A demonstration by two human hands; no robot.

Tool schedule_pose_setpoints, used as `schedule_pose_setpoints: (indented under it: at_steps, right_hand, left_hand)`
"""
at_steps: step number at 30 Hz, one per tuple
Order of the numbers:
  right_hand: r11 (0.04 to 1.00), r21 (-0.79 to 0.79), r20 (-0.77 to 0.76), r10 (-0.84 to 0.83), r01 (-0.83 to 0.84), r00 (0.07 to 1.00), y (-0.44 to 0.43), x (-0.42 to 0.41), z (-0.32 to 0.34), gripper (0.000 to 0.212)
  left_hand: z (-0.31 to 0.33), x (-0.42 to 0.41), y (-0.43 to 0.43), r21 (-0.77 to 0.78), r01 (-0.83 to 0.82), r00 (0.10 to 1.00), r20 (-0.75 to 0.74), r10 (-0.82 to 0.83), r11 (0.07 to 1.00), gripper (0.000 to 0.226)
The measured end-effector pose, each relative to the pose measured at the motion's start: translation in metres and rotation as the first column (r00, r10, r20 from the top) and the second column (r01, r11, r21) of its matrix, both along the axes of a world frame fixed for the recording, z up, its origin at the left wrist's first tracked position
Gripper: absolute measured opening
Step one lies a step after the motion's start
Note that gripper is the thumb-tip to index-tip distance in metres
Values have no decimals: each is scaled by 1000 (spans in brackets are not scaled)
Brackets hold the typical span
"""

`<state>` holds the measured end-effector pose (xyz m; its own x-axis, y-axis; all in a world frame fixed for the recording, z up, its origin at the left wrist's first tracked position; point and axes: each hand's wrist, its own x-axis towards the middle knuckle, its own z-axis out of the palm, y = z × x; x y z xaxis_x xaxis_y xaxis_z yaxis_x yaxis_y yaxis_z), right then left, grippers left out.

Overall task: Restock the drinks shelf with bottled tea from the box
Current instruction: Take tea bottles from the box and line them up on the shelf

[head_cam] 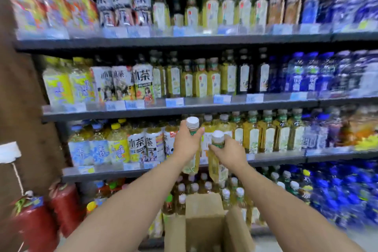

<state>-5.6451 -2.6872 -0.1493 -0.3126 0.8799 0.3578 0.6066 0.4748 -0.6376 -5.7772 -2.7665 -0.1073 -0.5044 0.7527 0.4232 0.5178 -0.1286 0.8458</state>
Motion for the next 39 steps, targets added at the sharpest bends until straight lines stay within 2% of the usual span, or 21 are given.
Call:
schedule_pose_setpoints:
  at_steps: [3,7,12,16,20,26,30,33,34,37,39]
  right_hand:
    - [997,79,-65,16,-11,998,7,3,71,34]
    - [988,153,-137,51,-29,989,20,2,152,36]
    - [976,207,-256,121,-68,959,49,-8,213,34]
    - [954,280,-275,183,-103,944,80,-28,246,42]
    - [947,299,-262,200,-118,944,120,-54,249,45]
    - [973,213,-238,142,-91,961,172,-86,232,38]
    - [983,181,-207,73,-36,976,202,-104,226,28]
    - [991,127,-197,53,-28,979,217,-109,225,31]
    - [995,91,-179,57,-41,982,222,-110,222,39]
    - [995,-31,-41,91,-93,995,238,-106,202,85]
    - [992,-77,-16,100,-101,995,245,-102,182,94]
  left_hand:
    - [60,-1,4,58,9,999,46,-11,998,39]
    - [132,-13,15,118,9,1000,11,-11,993,44]
    - [189,-31,42,168,4,1000,-1,-4,986,50]
    - [211,-49,73,215,93,993,-96,-73,972,42]
    - [214,-70,107,204,139,976,-195,-99,969,41]
    - [188,-92,163,133,101,989,-117,-86,986,43]
    - [181,-106,198,116,45,999,-31,-42,992,34]
    - [182,-119,218,79,1,1000,-19,1,997,38]
    - [182,-124,223,56,-12,999,-36,14,998,40]
    - [172,-132,233,-50,-9,994,-111,3,999,65]
    - [160,-135,233,-157,-29,989,-151,5,987,68]
